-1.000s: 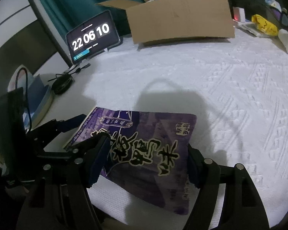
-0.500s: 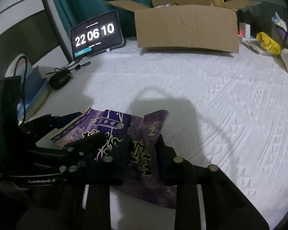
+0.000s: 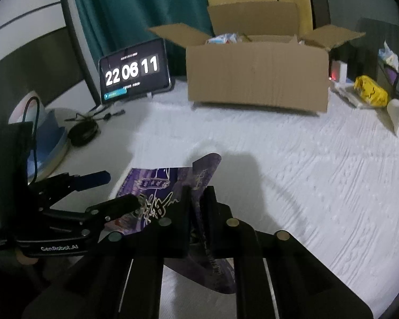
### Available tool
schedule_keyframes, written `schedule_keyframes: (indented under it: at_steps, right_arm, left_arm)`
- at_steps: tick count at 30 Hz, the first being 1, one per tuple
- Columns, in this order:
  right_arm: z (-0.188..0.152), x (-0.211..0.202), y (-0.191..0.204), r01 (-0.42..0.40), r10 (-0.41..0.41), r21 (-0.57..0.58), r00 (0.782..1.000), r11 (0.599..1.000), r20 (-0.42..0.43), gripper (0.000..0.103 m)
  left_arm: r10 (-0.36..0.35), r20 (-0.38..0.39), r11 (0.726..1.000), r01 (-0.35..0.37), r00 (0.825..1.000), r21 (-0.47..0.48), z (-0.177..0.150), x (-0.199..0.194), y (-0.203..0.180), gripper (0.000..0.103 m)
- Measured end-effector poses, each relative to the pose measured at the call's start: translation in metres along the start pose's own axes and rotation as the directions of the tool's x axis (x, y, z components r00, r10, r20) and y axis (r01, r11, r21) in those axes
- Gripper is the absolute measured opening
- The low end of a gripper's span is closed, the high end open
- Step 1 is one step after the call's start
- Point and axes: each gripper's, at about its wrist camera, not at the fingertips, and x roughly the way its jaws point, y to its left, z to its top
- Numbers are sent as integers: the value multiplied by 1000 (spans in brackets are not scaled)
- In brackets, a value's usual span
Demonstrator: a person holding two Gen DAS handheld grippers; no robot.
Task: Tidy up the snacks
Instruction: 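Carry the purple bag with the right gripper over the box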
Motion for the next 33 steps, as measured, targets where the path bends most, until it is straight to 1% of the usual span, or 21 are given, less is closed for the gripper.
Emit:
schedule_keyframes:
  at_steps: [9,20,33]
  right_arm:
    - [25,-7,-15,7,-7,6,999,1000,38,10]
    - [53,-10,-28,7,-6,-6,997,1000,76,10]
    - [106,-21,-41,13,-4,-53,987,999,163,10]
  left_arm:
    - [26,22,1000,-26,999,-10,26,1,1,77]
    - [40,52,999,-40,998,-6,57,6,0,77]
    - [54,127,998,-56,990,8,107,6,-1,78]
